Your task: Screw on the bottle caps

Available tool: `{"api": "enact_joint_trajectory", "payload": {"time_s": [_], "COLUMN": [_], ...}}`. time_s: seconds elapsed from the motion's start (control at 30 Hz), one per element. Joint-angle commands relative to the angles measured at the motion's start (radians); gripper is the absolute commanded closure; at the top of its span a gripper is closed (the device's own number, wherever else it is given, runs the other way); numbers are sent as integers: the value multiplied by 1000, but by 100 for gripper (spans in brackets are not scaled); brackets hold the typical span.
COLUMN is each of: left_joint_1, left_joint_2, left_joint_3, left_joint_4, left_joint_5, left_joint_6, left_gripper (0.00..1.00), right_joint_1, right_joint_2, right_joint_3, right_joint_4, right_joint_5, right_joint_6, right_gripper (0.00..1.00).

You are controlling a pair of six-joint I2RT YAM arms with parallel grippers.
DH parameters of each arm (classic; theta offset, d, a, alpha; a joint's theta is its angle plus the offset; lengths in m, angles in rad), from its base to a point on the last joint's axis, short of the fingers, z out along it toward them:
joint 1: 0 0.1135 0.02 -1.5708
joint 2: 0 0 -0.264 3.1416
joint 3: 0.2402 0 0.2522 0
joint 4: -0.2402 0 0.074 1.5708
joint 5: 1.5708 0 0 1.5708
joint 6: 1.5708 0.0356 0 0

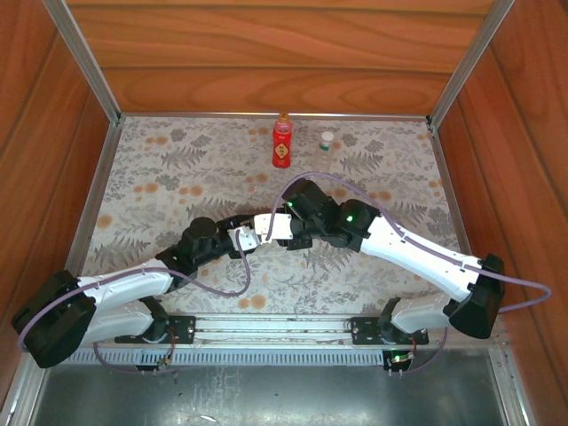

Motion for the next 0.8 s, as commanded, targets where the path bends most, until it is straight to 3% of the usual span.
{"api": "enact_joint_trajectory", "payload": {"time_s": [0.0, 0.43, 0.57, 0.67, 0.77], "left_joint_1": [-8, -7, -8, -8, -8], "left_joint_2": [-24, -28, -28, -23, -18], "left_joint_3": [-4, 0, 0, 3, 5], "left_joint_4": [15, 15, 16, 15, 15], "left_joint_5": [22, 22, 13, 6, 0], "left_joint_6": [8, -4, -7, -5, -4], "left_gripper": [42, 42, 42, 42, 42], "right_joint_1": [7, 7, 6, 3, -8], "right_joint_2": [13, 29, 36, 26, 23], "right_joint_3": [19, 20, 55, 54, 74], "right_joint_4": [13, 39, 48, 103, 92], "right_joint_5": [-15, 14, 72, 109, 31], "right_joint_6": [-58, -7, 282, 689, 1109], "right_gripper": [56, 69, 79, 78, 86]}}
